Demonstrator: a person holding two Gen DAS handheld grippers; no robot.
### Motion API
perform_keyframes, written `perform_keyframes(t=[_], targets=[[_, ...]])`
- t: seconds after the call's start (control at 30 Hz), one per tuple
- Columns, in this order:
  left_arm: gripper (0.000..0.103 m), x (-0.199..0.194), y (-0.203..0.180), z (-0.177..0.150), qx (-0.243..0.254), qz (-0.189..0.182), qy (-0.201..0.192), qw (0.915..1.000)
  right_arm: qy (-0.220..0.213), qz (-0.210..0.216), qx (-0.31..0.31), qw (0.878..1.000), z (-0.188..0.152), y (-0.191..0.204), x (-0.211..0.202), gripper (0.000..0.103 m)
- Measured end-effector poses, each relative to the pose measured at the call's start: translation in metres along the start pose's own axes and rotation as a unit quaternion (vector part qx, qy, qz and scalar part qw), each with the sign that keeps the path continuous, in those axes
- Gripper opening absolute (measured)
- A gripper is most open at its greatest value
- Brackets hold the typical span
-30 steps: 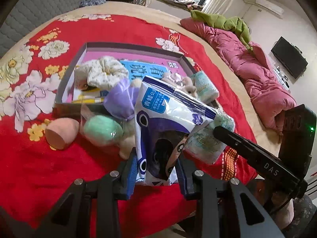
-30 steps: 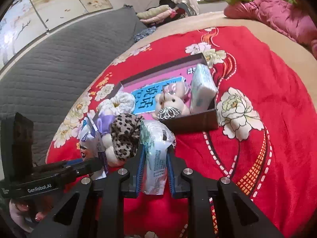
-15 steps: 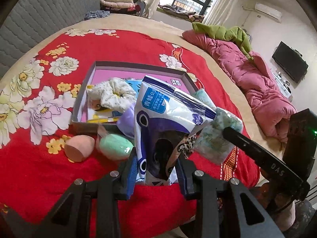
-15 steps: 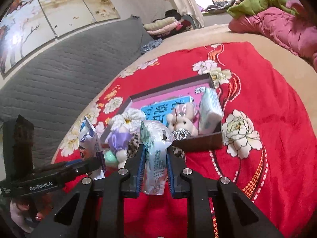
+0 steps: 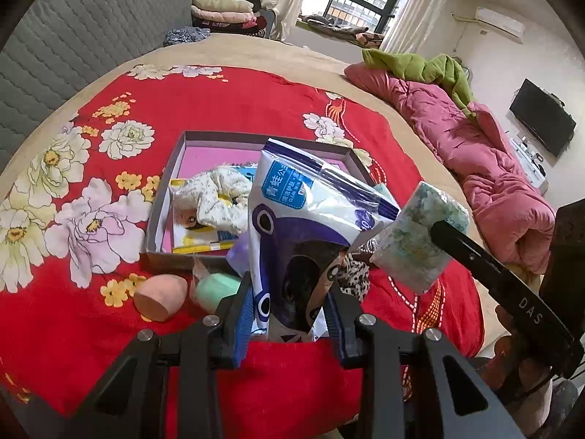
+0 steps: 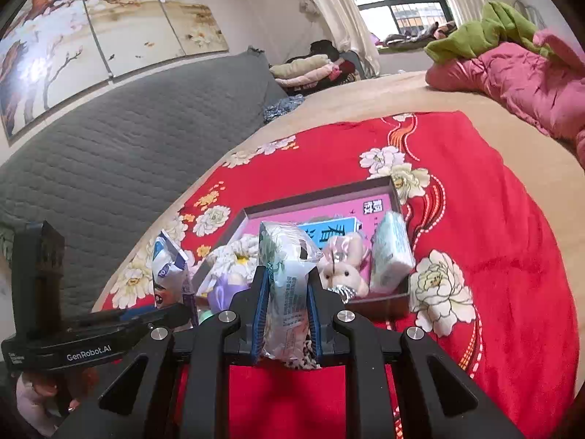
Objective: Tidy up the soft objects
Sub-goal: 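Carry the blue bag over the pink box with the left tool while the right tool carries the pad pack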
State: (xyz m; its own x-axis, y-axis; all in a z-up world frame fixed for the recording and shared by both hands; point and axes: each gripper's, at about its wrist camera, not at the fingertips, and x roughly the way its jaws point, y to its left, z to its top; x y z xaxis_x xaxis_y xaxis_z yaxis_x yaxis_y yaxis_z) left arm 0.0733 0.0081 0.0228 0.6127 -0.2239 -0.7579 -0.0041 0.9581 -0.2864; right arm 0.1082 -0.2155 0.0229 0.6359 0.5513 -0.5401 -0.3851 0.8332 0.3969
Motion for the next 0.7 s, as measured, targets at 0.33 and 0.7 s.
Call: perform_keyframes(t=[0.33, 0.7], targets=[[0.035, 0.005, 0.001, 0.015, -0.003, 0.005, -0.009, 0.9999, -0.010, 0.000, 0.002, 1.000, 0.008, 0.000, 0.004, 0.020], [0.035, 0.010, 0.017, 0.030, -0.022, 0.013, -0.023, 0.9994, -0.024, -0.005, 0.004, 1.000, 0.015, -0.004, 0.009, 0.020]])
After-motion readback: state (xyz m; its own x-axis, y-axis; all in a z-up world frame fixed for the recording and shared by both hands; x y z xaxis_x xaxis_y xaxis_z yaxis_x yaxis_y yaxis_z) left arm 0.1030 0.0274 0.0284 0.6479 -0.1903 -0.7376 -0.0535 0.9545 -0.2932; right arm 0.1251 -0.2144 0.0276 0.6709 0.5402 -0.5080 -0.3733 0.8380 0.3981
